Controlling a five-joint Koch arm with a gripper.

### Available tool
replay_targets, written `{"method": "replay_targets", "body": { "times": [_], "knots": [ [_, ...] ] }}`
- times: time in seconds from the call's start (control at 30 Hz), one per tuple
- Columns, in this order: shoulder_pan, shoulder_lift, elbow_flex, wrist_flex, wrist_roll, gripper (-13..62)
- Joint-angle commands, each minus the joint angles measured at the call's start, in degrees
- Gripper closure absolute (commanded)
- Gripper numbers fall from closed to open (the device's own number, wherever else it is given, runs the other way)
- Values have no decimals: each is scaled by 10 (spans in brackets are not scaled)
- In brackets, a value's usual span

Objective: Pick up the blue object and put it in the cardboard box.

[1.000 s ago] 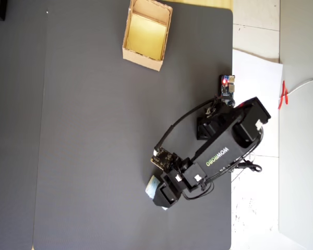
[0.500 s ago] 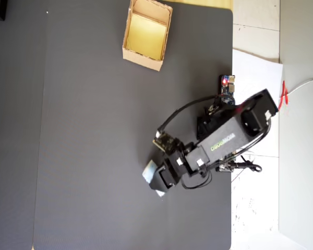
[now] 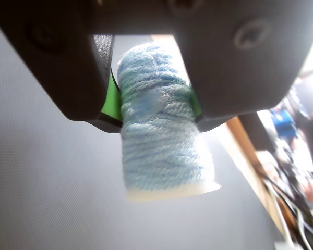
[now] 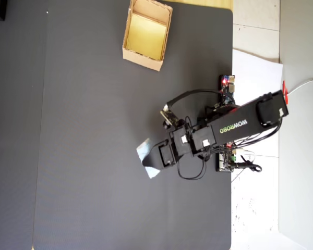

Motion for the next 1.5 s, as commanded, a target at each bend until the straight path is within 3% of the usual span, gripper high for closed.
{"method": "replay_targets", "body": {
  "times": [0.0, 0.97, 1.17, 1.47],
  "knots": [
    [18, 26, -15, -64, 11, 387],
    [419, 75, 8, -149, -61, 387],
    [475, 35, -77, -112, -82, 387],
    [553, -112, -237, -92, -98, 387]
  ]
}}
